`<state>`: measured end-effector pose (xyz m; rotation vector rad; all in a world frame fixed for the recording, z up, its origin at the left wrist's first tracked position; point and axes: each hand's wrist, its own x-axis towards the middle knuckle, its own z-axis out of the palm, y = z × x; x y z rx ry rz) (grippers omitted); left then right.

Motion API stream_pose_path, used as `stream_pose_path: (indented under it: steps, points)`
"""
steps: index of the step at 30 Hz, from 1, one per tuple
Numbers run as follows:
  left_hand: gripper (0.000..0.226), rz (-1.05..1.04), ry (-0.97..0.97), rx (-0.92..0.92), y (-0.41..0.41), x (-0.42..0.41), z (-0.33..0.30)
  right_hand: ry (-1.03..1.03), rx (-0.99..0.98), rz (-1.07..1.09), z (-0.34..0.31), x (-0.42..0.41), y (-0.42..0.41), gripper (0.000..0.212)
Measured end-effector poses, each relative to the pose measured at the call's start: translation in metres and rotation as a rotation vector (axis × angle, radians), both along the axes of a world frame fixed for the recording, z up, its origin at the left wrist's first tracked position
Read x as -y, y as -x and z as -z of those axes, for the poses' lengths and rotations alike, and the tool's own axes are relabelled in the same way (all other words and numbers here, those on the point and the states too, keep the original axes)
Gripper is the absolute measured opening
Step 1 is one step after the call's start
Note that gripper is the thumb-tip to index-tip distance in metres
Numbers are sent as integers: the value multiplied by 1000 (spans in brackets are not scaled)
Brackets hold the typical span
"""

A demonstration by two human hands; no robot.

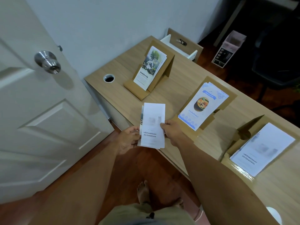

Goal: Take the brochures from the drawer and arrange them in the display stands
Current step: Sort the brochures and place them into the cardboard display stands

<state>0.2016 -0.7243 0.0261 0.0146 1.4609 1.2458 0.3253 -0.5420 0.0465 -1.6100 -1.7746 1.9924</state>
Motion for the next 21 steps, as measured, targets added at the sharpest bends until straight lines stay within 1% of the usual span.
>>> stream_pose_path:
  steps: [2, 5, 8, 11, 12, 15, 16, 19, 21]
  points:
    - [36, 15, -13, -11, -1, 0, -2, 17, -8, 7, -1, 2, 0, 10]
    - [37, 20, 16, -33, 0, -1, -9, -27, -31, 29, -7, 4, -2, 6]
    - [27, -16, 56, -23, 5, -7, -18, -80, -68, 35, -18, 2, 1, 17]
    - [17, -71, 44, -26, 10, -25, -33, -117, -98, 17, -29, -2, 6, 24]
    - [15, -102, 41, -58, 12, -32, -40, -124, -114, 10, -35, -3, 8, 27]
    - [25, -112, 17, -227, 21, -55, -54, -176, -137, -31, -49, -10, 17, 31]
    - [25, -113, 16, -289, 23, -62, -58, -192, -155, -36, -54, -12, 21, 31]
    - [9, -134, 20, -457, 30, -79, -69, -255, -171, -29, -60, -19, 29, 24]
    - [10, -129, 10, -519, 34, -88, -74, -324, -166, -54, -65, -23, 33, 25]
